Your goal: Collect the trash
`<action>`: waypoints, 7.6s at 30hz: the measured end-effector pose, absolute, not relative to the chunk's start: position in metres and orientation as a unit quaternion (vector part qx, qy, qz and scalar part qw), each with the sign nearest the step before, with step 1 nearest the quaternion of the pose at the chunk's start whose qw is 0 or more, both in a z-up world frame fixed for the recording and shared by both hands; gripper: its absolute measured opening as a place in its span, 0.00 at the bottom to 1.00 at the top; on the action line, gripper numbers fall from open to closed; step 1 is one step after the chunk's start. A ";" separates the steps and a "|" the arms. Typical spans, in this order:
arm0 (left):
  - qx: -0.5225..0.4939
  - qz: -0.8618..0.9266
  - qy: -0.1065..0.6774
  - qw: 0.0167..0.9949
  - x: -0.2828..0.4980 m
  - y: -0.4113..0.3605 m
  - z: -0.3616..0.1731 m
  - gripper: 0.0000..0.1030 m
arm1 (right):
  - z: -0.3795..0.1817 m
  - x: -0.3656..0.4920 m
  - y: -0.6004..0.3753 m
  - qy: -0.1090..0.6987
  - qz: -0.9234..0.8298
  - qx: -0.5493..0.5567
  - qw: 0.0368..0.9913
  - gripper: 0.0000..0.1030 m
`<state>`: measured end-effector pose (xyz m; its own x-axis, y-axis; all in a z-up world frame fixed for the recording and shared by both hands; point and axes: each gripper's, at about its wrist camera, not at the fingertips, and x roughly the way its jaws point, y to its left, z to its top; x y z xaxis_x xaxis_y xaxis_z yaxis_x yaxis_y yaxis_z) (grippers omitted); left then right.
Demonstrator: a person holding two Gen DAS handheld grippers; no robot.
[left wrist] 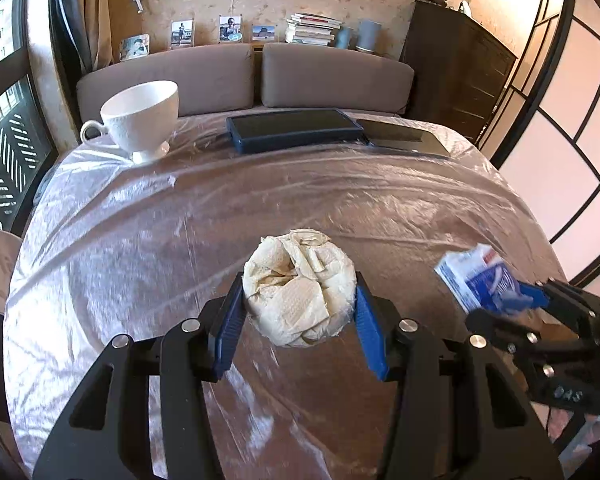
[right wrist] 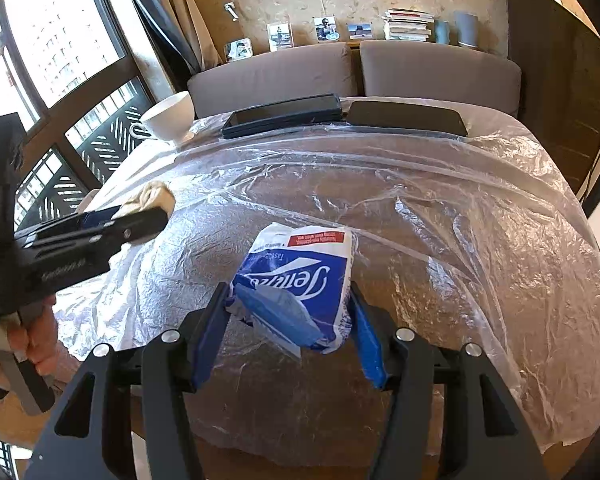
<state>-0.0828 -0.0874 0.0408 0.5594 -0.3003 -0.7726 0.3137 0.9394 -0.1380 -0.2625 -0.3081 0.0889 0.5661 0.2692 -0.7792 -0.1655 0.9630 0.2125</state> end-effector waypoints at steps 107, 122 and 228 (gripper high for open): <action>0.212 -0.292 0.552 0.752 -0.265 -0.145 -0.065 0.50 | 0.014 -0.413 -0.298 0.602 0.255 -0.022 0.757 0.53; 0.222 -0.277 0.564 0.746 -0.265 -0.150 -0.086 0.60 | -0.013 -0.398 -0.278 0.627 0.245 -0.028 0.739 0.59; 0.002 -0.012 0.465 0.885 -0.001 -0.008 -0.001 0.99 | 0.034 -0.131 -0.448 0.469 -0.020 -0.002 0.883 0.96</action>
<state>-0.0008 -0.0080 -0.0015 0.5666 -0.0197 -0.8238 0.0241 0.9997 -0.0074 -0.1311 -0.4475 0.0344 0.5600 -0.0377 -0.8277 0.0337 0.9992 -0.0228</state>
